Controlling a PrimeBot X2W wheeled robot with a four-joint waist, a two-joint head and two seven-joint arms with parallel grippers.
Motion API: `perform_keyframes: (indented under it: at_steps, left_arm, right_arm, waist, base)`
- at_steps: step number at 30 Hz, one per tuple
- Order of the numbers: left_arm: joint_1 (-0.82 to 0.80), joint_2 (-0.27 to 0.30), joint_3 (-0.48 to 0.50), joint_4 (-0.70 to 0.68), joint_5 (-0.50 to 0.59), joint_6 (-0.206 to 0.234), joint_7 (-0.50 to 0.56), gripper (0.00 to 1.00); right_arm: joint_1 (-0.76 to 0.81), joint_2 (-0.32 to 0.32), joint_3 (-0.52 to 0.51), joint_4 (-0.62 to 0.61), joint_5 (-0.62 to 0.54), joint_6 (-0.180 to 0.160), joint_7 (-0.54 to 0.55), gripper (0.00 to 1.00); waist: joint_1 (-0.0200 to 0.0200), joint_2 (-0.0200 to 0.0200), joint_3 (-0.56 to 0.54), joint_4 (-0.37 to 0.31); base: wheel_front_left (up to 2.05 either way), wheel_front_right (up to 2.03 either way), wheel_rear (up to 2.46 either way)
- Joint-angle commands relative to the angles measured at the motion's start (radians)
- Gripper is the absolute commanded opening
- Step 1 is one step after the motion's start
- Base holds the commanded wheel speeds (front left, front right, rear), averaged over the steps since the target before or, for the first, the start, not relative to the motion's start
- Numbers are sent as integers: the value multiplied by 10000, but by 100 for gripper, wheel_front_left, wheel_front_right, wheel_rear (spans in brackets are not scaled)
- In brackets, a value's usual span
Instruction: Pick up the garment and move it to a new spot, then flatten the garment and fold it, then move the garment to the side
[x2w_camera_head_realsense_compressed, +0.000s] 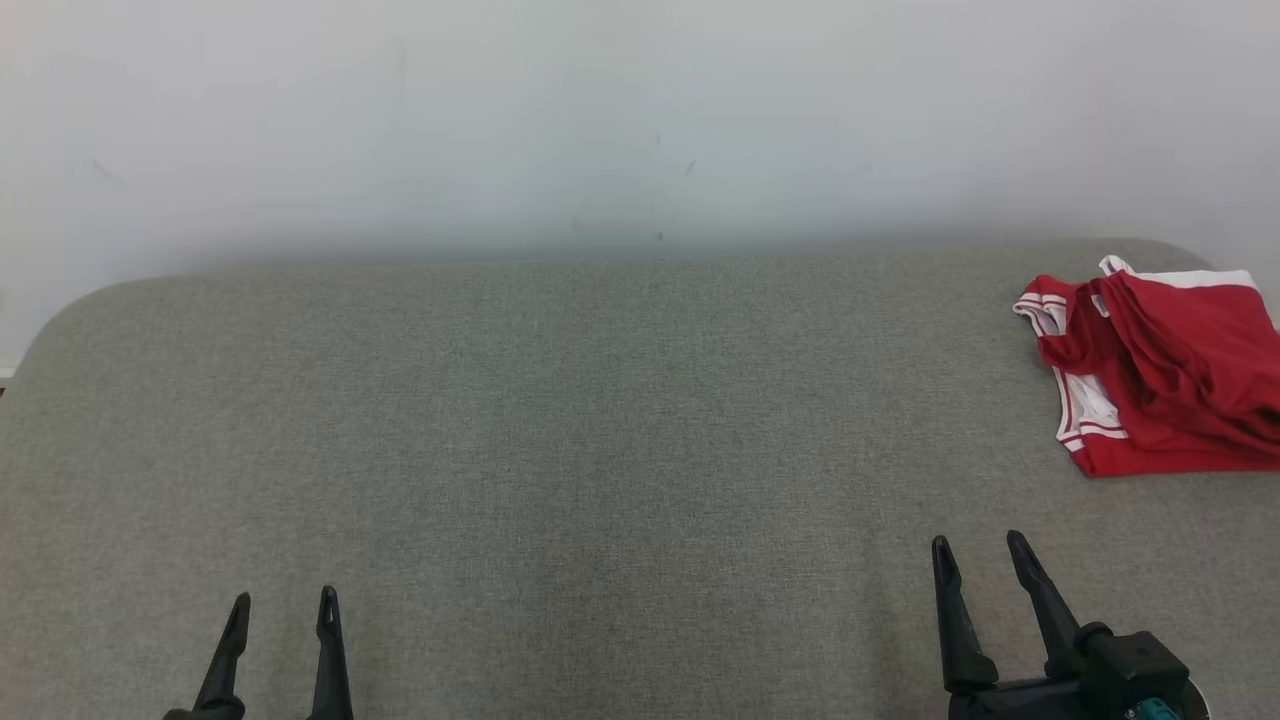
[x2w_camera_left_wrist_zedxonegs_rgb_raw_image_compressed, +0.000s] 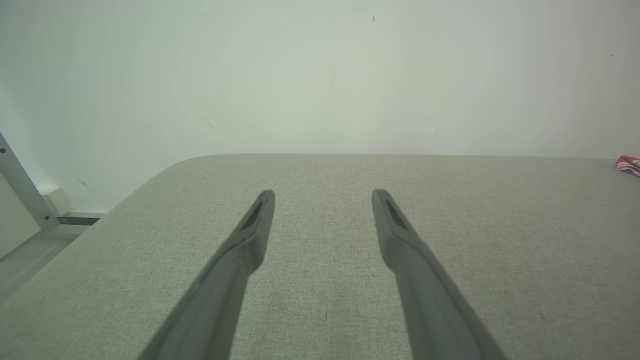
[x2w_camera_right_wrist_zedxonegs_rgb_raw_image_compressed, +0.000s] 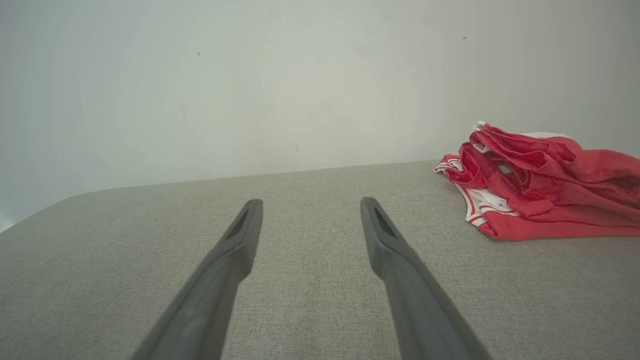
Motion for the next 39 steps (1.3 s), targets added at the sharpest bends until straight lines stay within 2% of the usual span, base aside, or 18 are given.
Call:
perform_keyframes:
  at_steps: [1, 5, 6, 10, 22, 39]
  left_arm:
    - [-25, -23, 2, 28, 60, 30, -27, 100]
    - [-15, -24, 7, -15, 82, 74, -27, 100]
    - [-5, -6, -1, 6, 1, 47, 0, 0]
    - [59, -38, -9, 394, -30, 23, 47, 0]
    - [-267, -34, 91, 513, -2681, -27, 741, 0]
    - [-526, -29, 102, 542, -5454, -85, 1371, 0]
  right_arm:
    - [66, 18, 29, 20, -11, -31, -40, 100]
    - [64, -5, 31, 36, -22, -31, -40, 100]
    - [-1, -11, 17, 40, 3, 0, -2, 0]
    - [126, 4, 21, 399, 23, 2, 70, 0]
    - [-151, 56, -150, 467, 2569, -1, 724, 0]
    - [-420, 110, -302, 526, 5222, -3, 1383, 0]
  waist:
    - [0, 0, -8, 12]
    - [0, 0, -41, 23]
    - [0, 0, -40, 24]
    - [0, 0, -44, 25]
    - [0, 0, -37, 13]
    - [0, 0, -26, -1]
  base:
    - [0, 0, 0]
    - [0, 0, 0]
    - [0, 0, 0]
    - [0, 0, 0]
    - [0, 0, 0]
    - [0, 0, 0]
